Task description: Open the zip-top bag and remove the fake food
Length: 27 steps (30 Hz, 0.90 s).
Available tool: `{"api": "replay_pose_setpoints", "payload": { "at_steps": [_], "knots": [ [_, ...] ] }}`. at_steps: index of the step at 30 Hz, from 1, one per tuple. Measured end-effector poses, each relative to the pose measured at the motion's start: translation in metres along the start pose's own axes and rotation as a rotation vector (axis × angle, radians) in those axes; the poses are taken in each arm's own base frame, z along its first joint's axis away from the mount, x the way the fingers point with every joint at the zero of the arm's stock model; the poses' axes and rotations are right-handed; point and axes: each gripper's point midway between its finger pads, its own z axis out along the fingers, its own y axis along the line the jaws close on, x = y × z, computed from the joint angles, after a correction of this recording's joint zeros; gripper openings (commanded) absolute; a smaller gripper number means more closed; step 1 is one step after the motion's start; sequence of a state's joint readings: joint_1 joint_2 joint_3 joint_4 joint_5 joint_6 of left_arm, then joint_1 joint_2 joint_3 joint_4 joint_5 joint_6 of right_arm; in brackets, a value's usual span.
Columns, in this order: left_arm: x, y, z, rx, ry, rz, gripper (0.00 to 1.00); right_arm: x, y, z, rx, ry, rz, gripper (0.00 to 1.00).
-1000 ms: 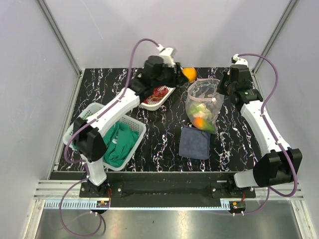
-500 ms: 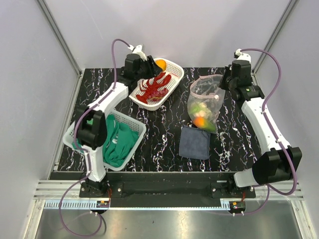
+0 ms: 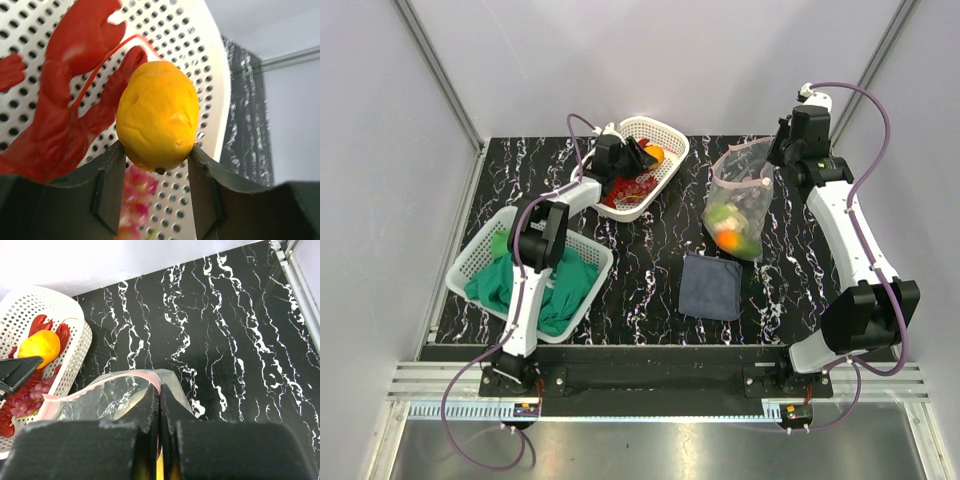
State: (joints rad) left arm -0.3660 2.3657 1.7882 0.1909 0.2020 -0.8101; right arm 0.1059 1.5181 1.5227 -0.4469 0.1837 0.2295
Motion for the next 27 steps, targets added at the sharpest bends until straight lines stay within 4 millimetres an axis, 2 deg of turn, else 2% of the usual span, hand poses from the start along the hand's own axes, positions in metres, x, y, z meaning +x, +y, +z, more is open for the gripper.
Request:
{"api": "replay_pose_setpoints", "payload": {
  "at_steps": [1, 3, 4, 7, 9, 10, 13, 15, 18, 22, 25, 26, 27],
  "knots": [
    [-0.002, -0.002, 0.002, 0.008, -0.006, -0.009, 0.03, -0.001, -0.001, 0.001, 0.001, -0.001, -0.001, 0.00],
    [-0.007, -0.008, 0.005, 0.031, -0.022, -0.023, 0.16, -0.004, -0.003, 0.001, 0.006, -0.007, -0.001, 0.00],
    [-0.010, -0.013, 0.006, 0.045, -0.032, -0.026, 0.34, -0.005, -0.004, 0.001, 0.009, -0.009, -0.001, 0.00],
    [-0.014, -0.021, 0.006, 0.068, -0.041, -0.023, 0.56, -0.006, -0.008, 0.001, 0.020, -0.011, -0.002, 0.00],
    [-0.014, -0.025, 0.006, 0.079, -0.039, -0.015, 0.61, -0.006, -0.010, 0.002, 0.023, -0.012, -0.004, 0.00],
    [-0.013, -0.026, 0.006, 0.081, -0.030, -0.013, 0.68, -0.006, -0.010, 0.002, 0.025, -0.012, -0.005, 0.00],
    [-0.009, -0.027, 0.005, 0.084, -0.013, 0.015, 0.78, -0.006, -0.010, 0.002, 0.024, -0.011, -0.006, 0.00],
    [-0.006, -0.027, 0.003, 0.073, 0.002, 0.040, 0.79, -0.006, -0.010, 0.002, 0.023, -0.011, -0.005, 0.00],
    [-0.003, -0.033, -0.006, 0.056, 0.028, 0.084, 0.74, -0.004, -0.009, 0.002, 0.013, -0.005, -0.004, 0.00],
    [-0.006, -0.060, -0.033, 0.068, 0.044, 0.148, 0.59, 0.003, -0.004, 0.004, -0.015, 0.011, 0.005, 0.00],
    [-0.007, -0.103, -0.066, 0.130, 0.042, 0.200, 0.46, 0.012, 0.001, 0.004, -0.044, 0.038, 0.019, 0.00],
    [-0.008, -0.124, -0.078, 0.168, 0.035, 0.218, 0.44, 0.015, 0.002, 0.004, -0.051, 0.045, 0.023, 0.00],
    [-0.006, -0.146, -0.090, 0.206, 0.031, 0.237, 0.37, 0.017, 0.004, 0.003, -0.065, 0.053, 0.028, 0.00]
  ]
}}
